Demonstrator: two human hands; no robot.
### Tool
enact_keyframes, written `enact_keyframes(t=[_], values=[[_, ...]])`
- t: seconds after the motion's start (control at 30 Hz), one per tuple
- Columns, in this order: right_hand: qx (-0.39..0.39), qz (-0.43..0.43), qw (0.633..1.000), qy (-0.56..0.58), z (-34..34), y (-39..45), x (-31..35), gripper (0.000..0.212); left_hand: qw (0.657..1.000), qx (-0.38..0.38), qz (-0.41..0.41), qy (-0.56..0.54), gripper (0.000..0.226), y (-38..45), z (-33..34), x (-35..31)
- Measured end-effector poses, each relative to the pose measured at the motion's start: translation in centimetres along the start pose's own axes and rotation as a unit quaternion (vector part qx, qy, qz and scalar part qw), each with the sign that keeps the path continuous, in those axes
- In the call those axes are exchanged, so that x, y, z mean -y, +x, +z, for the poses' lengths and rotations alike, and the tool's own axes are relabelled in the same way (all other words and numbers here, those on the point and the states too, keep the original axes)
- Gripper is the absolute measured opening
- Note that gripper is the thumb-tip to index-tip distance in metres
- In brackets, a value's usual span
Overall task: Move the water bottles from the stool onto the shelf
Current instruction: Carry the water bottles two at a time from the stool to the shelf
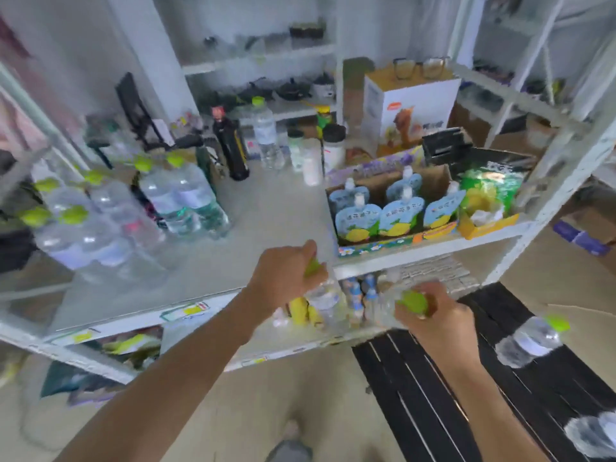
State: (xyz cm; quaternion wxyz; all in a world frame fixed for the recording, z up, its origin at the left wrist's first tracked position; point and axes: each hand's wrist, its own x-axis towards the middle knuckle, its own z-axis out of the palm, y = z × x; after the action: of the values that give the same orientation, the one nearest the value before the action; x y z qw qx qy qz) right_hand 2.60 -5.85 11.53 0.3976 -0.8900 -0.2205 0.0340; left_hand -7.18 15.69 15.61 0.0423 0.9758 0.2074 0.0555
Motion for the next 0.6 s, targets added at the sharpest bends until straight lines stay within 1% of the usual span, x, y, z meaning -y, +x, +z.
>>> enact_keyframes(t=[0.07,0.13,0.23,0.3,0.37,0.43,0.5,0.6], values=[[-0.058,-0.04,0.996,0.062,0.9,1.2,5.1,0.03,0.998,-0.027,-0.029,-0.055,0.031,-0.5,-3.3,3.3],[-0.094,-0.085,0.987,0.102,2.2,2.6,10.2,0.029,0.994,-0.04,-0.034,-0.093,0.028,-0.7,-6.0,6.6],[-0.111,-0.172,0.974,0.094,5.0,4.4,17.2,0.029,0.99,-0.045,-0.037,-0.129,0.024,-0.9,-8.9,11.7],[-0.09,-0.214,0.97,0.075,7.5,5.7,20.9,0.026,0.993,-0.043,-0.036,-0.106,0.028,-1.0,-10.3,15.1],[-0.04,-0.242,0.968,0.06,10.5,6.5,23.7,0.025,0.997,-0.03,-0.041,-0.066,0.032,-0.9,-11.1,18.3],[0.016,-0.253,0.965,0.059,13.4,6.7,25.8,0.026,0.998,-0.012,-0.048,-0.041,0.034,-0.8,-11.5,21.0],[0.048,-0.265,0.961,0.065,16.3,6.7,27.7,0.025,0.998,-0.003,-0.054,-0.021,0.036,-0.8,-11.5,23.4],[0.11,-0.272,0.955,0.041,19.3,7.0,29.8,0.026,0.998,0.009,-0.066,0.009,0.037,-0.9,-11.1,25.6]])
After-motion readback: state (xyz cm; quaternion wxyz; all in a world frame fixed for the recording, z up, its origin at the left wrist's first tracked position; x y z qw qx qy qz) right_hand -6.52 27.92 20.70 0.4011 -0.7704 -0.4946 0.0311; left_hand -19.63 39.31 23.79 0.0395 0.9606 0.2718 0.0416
